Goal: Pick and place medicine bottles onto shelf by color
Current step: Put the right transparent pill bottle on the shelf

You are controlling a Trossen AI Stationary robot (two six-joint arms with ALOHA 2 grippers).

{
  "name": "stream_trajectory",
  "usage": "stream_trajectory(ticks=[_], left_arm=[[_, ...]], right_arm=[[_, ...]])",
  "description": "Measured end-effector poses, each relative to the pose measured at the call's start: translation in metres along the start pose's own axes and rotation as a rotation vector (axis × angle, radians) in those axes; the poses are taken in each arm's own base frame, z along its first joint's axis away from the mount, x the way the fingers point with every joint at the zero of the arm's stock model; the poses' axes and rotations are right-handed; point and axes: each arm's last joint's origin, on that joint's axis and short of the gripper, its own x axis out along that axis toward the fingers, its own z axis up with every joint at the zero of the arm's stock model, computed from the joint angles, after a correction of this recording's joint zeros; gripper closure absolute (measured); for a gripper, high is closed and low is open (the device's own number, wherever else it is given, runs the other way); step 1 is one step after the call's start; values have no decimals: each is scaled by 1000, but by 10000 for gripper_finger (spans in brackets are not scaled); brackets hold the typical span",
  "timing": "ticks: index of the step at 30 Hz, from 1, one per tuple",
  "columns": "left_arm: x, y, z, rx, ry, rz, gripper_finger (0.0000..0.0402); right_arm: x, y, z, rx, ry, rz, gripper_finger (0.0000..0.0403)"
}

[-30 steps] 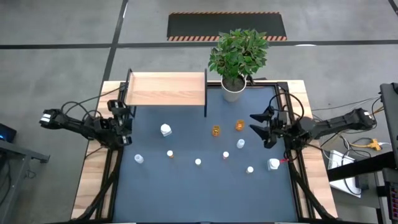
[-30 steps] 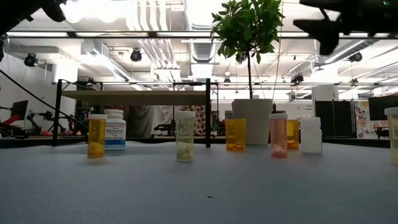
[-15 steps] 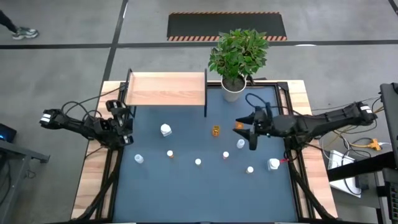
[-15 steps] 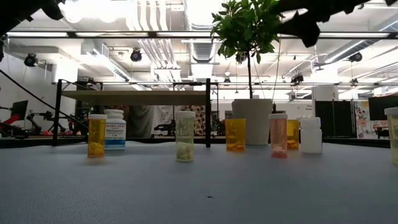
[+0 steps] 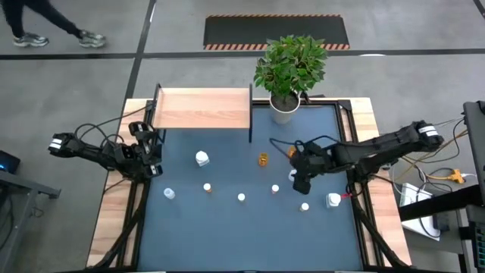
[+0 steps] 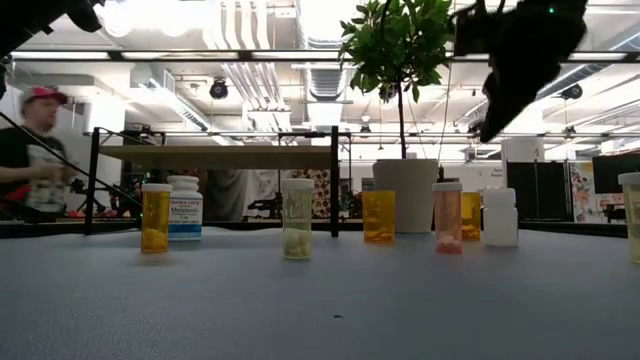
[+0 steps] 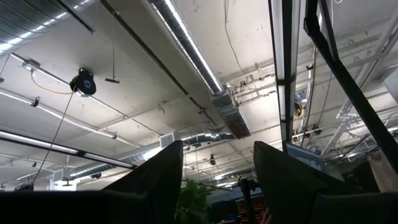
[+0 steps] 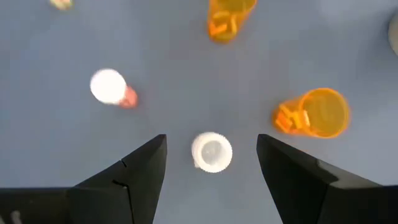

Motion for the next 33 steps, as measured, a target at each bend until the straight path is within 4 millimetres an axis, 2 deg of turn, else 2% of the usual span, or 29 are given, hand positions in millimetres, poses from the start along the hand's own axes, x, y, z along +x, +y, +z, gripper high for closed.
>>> stream_trajectory(ticks=[8, 18, 33], left_arm=[[0, 0, 0, -1, -1, 1, 222], [0, 0, 1, -2, -5, 3, 222], [0, 0, 0, -2, -4, 3, 222]], right_arm=[[25, 0, -16, -63, 76, -34, 163], [37, 1, -20, -62, 28, -11, 163], [58, 4, -24, -85, 107, -57, 165]])
